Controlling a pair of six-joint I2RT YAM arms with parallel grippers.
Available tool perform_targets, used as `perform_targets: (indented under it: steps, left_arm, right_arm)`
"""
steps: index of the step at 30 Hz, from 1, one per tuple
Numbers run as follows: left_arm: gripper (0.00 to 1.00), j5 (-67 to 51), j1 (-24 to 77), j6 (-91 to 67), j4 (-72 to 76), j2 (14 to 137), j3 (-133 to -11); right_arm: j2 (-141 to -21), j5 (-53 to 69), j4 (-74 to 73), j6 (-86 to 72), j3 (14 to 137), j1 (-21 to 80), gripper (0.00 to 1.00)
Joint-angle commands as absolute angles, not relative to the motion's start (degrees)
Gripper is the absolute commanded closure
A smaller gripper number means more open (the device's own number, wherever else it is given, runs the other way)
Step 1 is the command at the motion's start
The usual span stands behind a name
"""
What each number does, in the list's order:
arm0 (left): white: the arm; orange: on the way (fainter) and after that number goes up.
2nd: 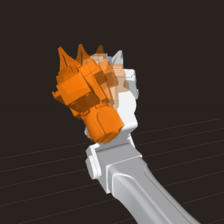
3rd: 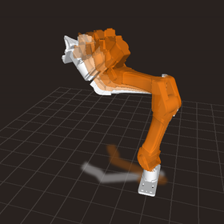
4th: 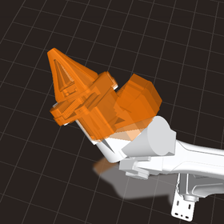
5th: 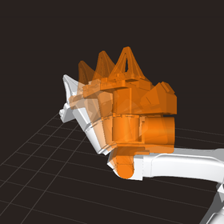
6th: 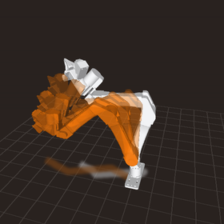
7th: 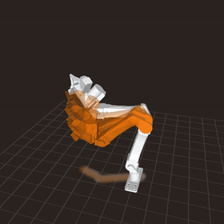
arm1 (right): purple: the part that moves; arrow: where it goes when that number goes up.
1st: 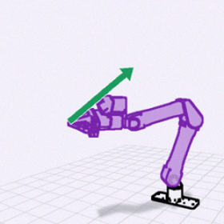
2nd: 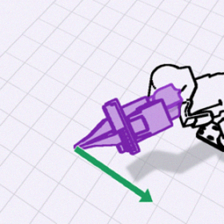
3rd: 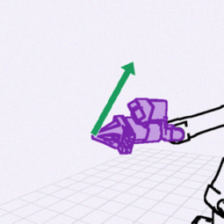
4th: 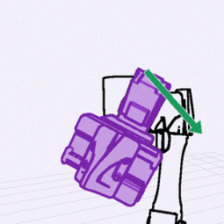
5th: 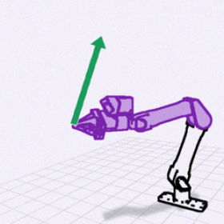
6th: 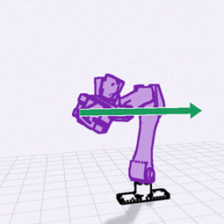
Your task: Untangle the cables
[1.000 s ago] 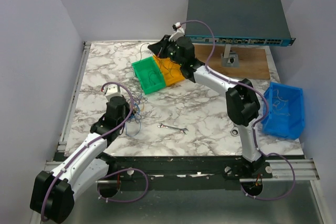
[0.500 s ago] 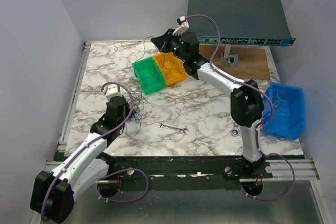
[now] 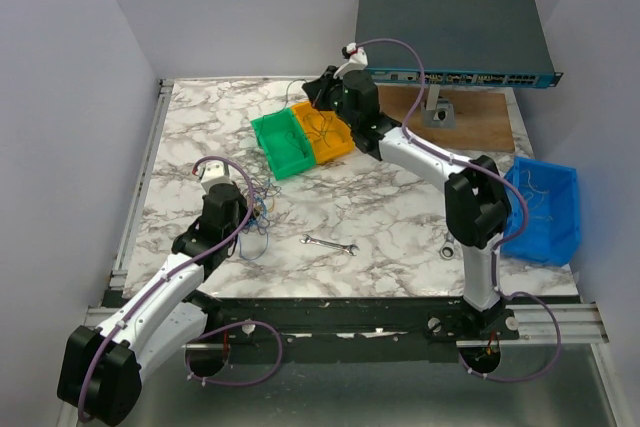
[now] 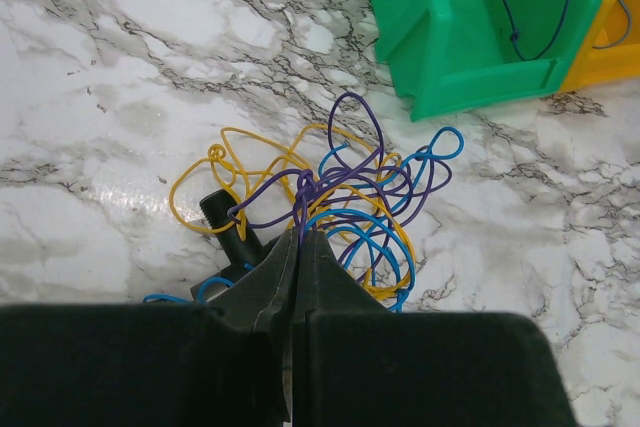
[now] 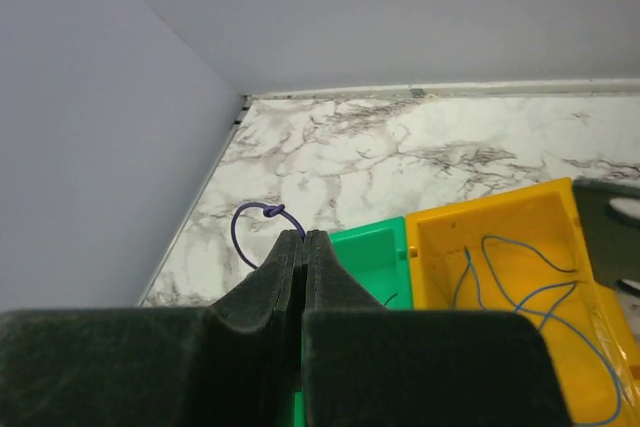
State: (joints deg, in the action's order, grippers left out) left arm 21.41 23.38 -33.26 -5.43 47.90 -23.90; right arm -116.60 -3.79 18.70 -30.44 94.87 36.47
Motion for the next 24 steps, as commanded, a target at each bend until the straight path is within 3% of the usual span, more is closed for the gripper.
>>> perform_targets:
  steps: [1, 14, 24]
  left_arm:
    - [0.98, 22.0, 23.3, -33.2, -5.0, 47.8, -25.2]
    - [0.98, 22.5, 23.3, -33.2, -5.2, 47.9, -25.3]
    - [0.98, 22.4, 23.3, -33.3, -5.2, 47.8, -25.1]
  right_arm:
    - [-115.6, -10.2, 15.3, -26.0, 92.8, 38.3, 0.99]
    - [-109.6, -28.9, 11.7, -24.0, 89.3, 38.7, 0.99]
    - [-106.5, -34.1, 11.1, -26.7, 85.4, 38.4, 0.99]
